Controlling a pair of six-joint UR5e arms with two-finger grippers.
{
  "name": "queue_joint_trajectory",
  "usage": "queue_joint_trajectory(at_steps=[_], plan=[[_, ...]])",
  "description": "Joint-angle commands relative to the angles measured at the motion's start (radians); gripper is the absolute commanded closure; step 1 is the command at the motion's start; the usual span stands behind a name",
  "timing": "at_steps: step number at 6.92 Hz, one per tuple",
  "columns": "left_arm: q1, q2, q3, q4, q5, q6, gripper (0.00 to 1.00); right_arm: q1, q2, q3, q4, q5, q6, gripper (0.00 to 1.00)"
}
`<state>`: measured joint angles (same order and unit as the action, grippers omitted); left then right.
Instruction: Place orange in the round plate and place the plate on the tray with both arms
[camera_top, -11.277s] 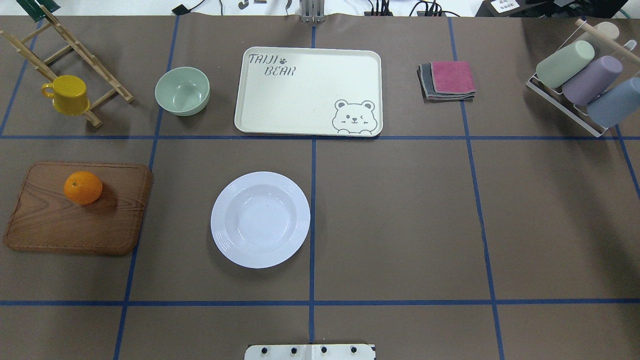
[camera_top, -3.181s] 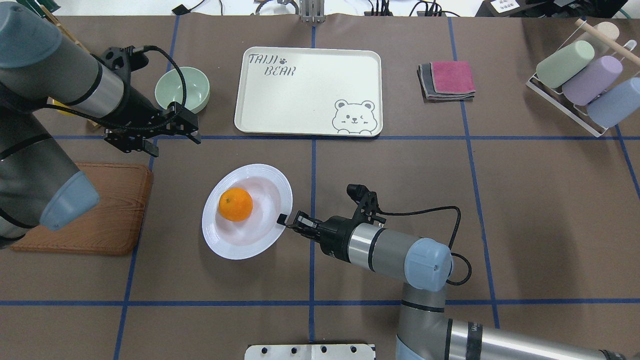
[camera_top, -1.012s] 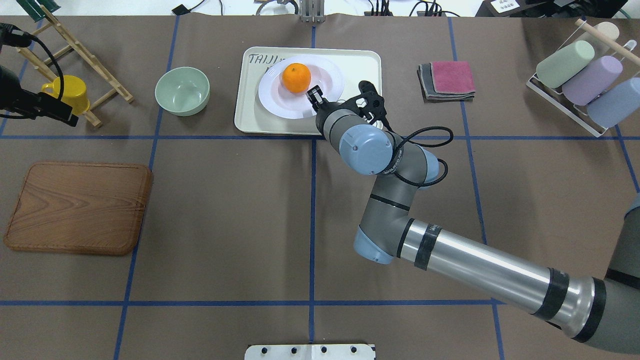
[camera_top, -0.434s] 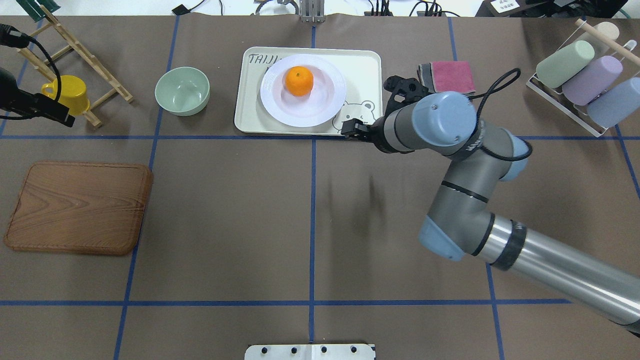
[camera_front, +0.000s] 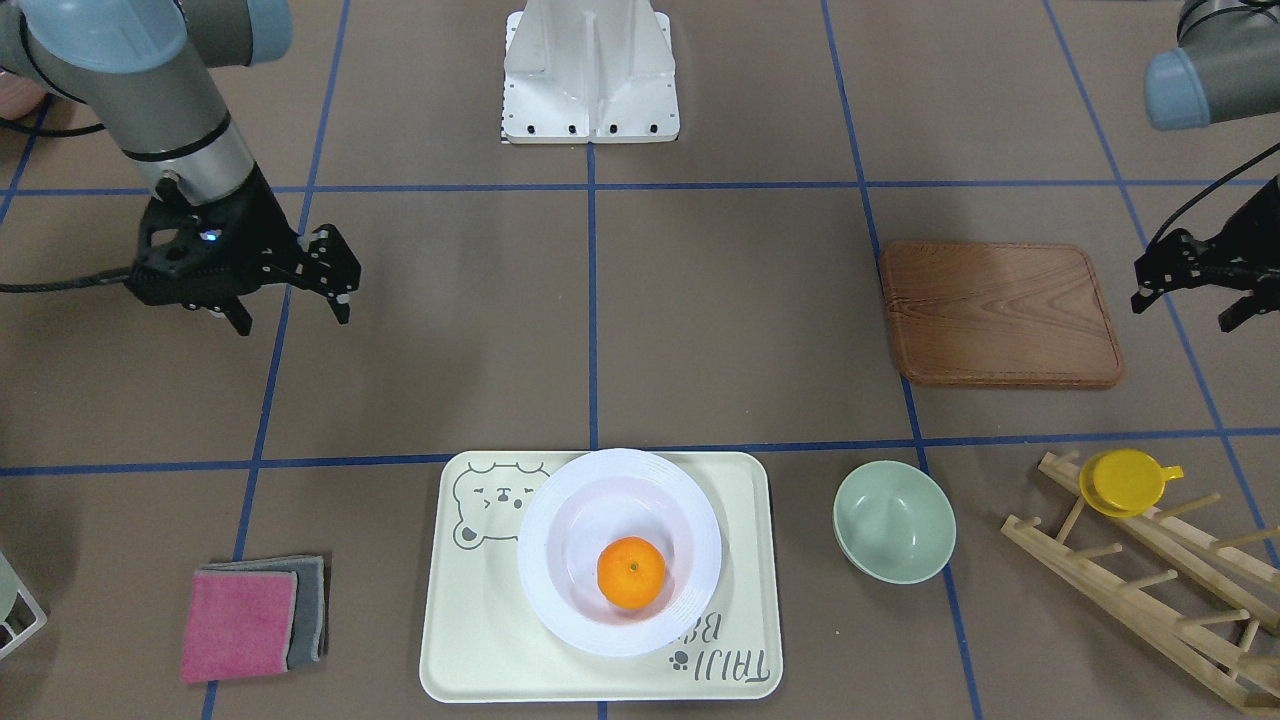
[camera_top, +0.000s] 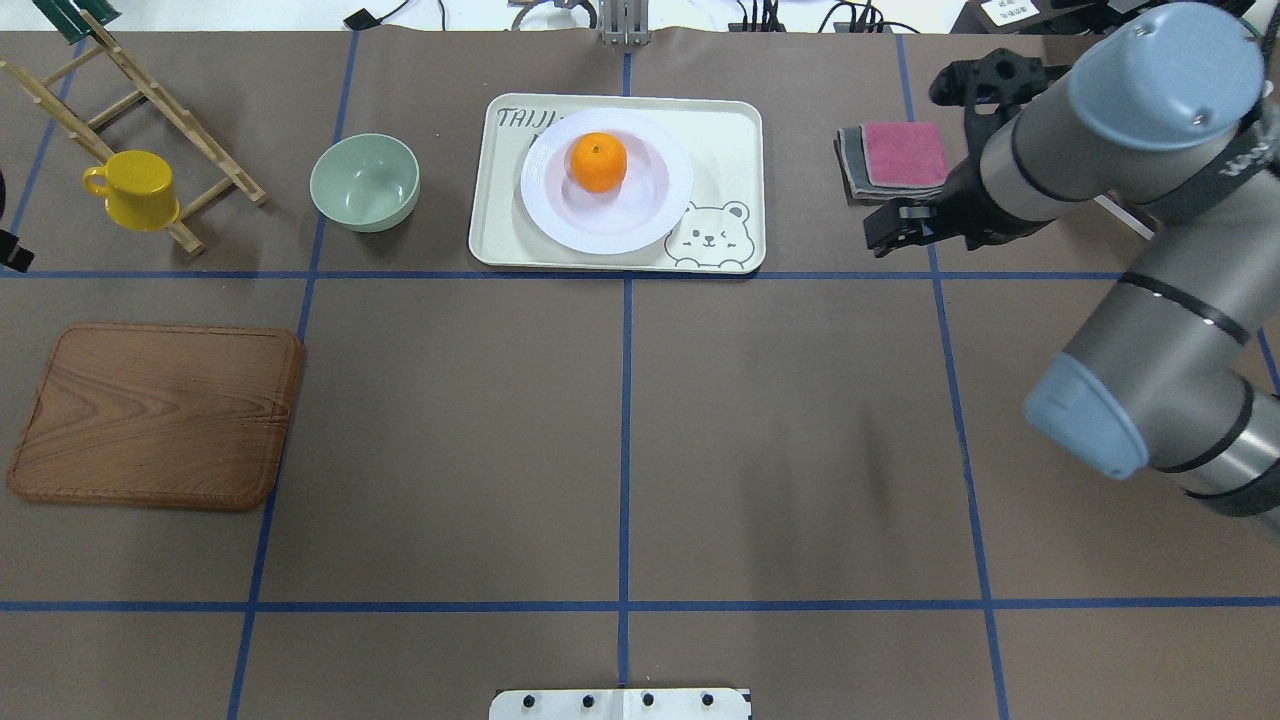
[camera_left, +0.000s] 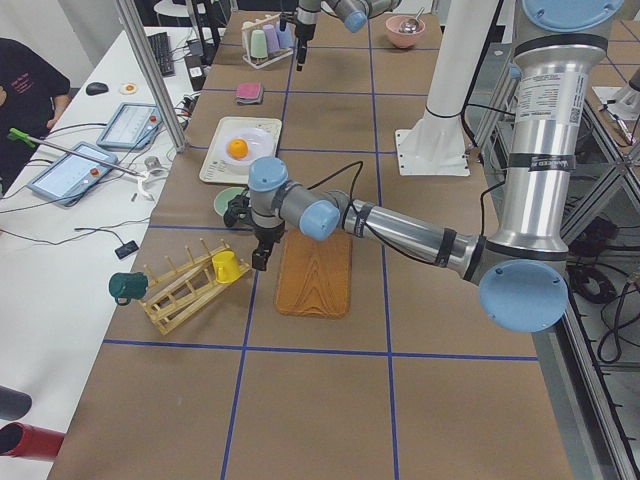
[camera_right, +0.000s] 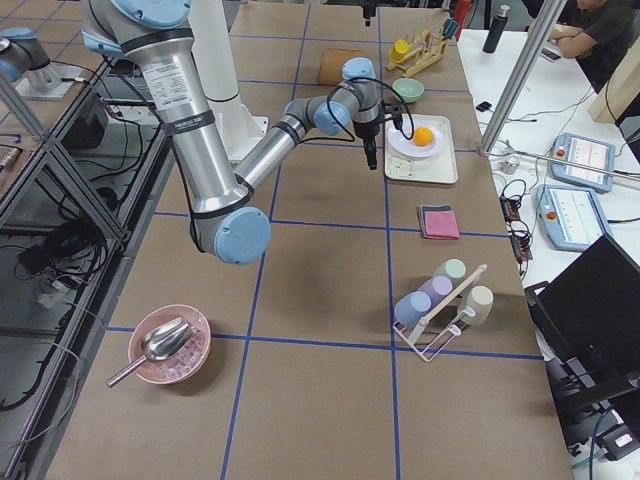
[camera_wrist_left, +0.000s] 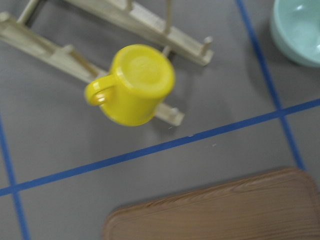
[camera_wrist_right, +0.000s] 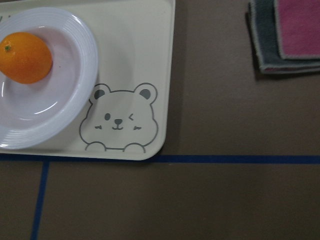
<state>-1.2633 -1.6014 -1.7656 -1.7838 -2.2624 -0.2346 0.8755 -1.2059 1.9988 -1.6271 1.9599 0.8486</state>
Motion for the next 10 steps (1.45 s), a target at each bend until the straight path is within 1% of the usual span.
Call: queue_joint_trajectory(at_steps=[1, 2, 3, 4, 5, 6, 7, 8, 10], plan=[[-0.060, 0.058, 0.075, 0.000, -0.003, 0.085, 0.02, 0.176, -0.102, 0.032, -0.114, 0.084, -0.290, 0.00], [-0.094, 0.060, 0.118, 0.000, -0.020, 0.128, 0.02, 0.342, -0.157, -0.024, -0.179, 0.165, -0.447, 0.00], [-0.102, 0.060, 0.142, 0.000, -0.032, 0.130, 0.02, 0.443, -0.220, -0.088, -0.185, 0.327, -0.592, 0.00], [-0.103, 0.066, 0.146, 0.000, -0.034, 0.130, 0.02, 0.494, -0.304, -0.150, -0.162, 0.424, -0.644, 0.00], [-0.119, 0.069, 0.146, 0.000, -0.034, 0.132, 0.02, 0.500, -0.381, -0.158, -0.104, 0.430, -0.649, 0.00], [-0.126, 0.071, 0.146, 0.000, -0.046, 0.130, 0.02, 0.501, -0.452, -0.210, 0.033, 0.427, -0.649, 0.00], [-0.126, 0.071, 0.147, 0.001, -0.066, 0.130, 0.01, 0.501, -0.475, -0.265, 0.174, 0.421, -0.640, 0.00], [-0.126, 0.078, 0.146, 0.000, -0.069, 0.130, 0.01, 0.501, -0.480, -0.278, 0.197, 0.387, -0.637, 0.00], [-0.126, 0.083, 0.146, 0.000, -0.069, 0.129, 0.01, 0.507, -0.481, -0.275, 0.197, 0.379, -0.637, 0.00]])
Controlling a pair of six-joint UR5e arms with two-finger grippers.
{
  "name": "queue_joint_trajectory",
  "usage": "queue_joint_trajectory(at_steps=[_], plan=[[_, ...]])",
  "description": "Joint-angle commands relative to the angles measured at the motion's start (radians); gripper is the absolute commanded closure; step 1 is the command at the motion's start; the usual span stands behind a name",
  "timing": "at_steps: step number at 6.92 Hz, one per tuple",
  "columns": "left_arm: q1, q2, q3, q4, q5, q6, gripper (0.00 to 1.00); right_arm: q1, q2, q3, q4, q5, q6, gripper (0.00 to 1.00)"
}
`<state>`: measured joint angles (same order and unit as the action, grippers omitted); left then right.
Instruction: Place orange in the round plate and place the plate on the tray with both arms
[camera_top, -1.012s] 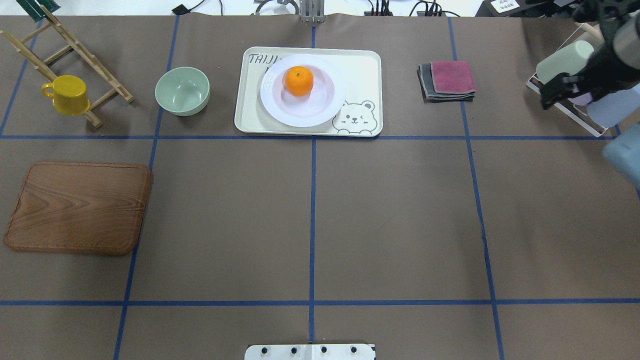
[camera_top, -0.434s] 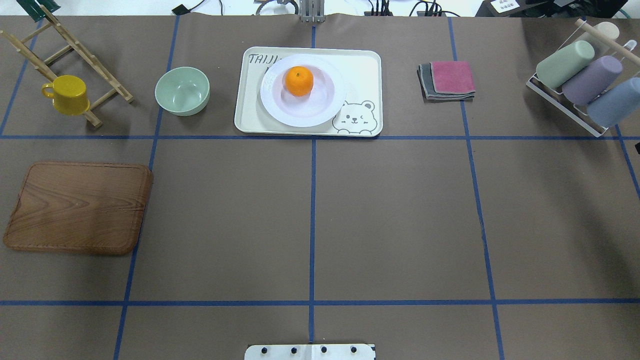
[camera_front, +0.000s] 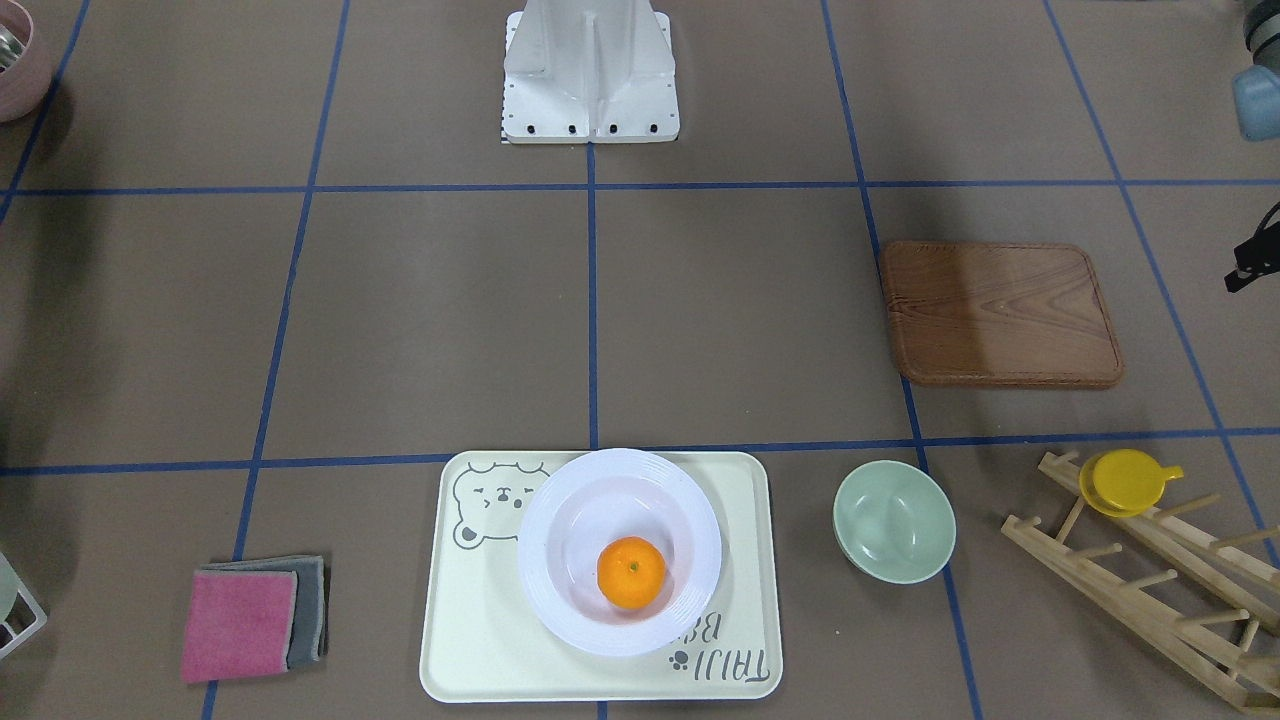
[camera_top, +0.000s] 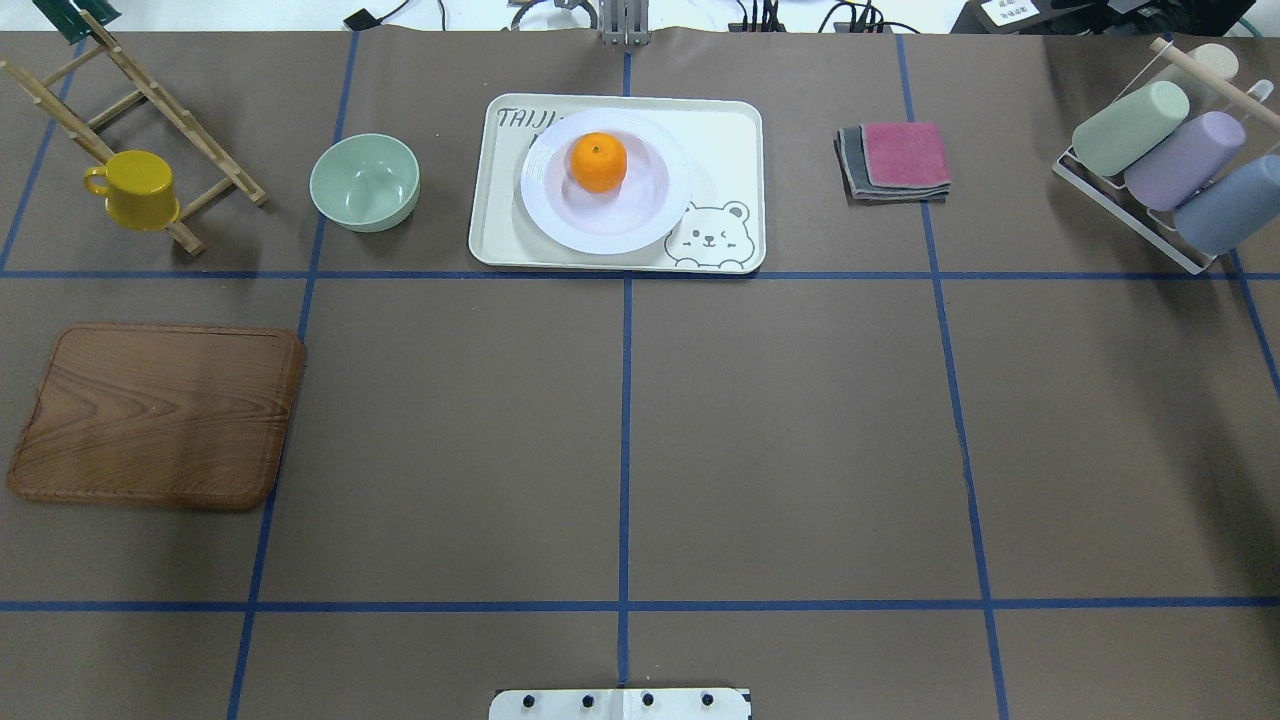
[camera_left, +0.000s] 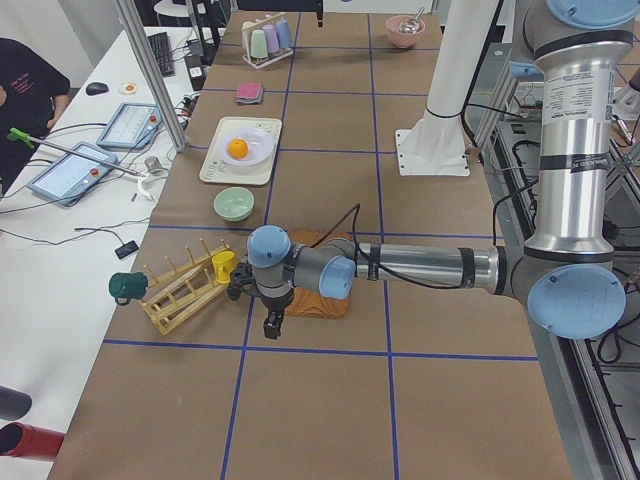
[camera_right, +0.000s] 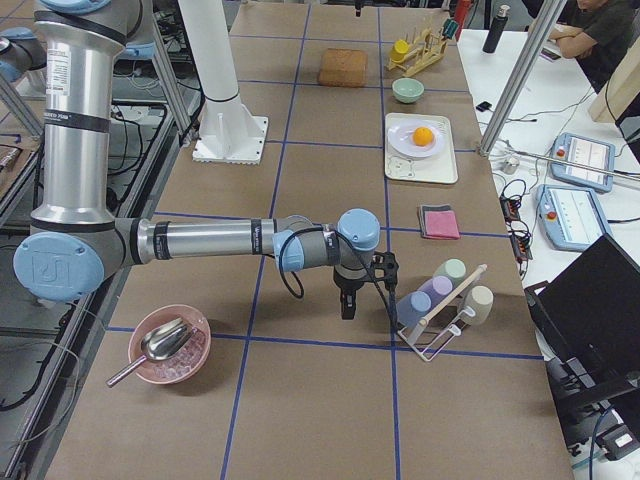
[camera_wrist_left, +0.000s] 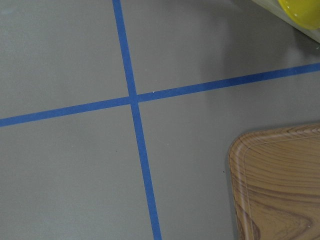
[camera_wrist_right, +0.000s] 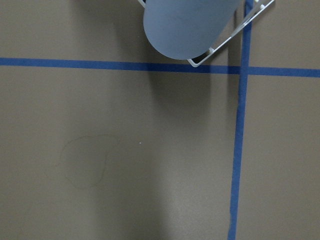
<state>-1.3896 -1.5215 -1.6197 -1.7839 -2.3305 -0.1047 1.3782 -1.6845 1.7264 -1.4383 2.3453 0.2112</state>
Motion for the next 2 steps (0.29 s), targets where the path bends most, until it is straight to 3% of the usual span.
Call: queue_joint_trajectory(at_steps=[1, 2], plan=[[-0.002, 0.003, 0.001, 0.000, -0.001, -0.001, 0.01, 0.004, -0.003, -0.002, 0.009, -0.006, 0.001, 0.00], [-0.002, 0.004, 0.001, 0.000, 0.000, -0.001, 0.01, 0.012, -0.003, 0.001, 0.009, -0.004, -0.001, 0.00]])
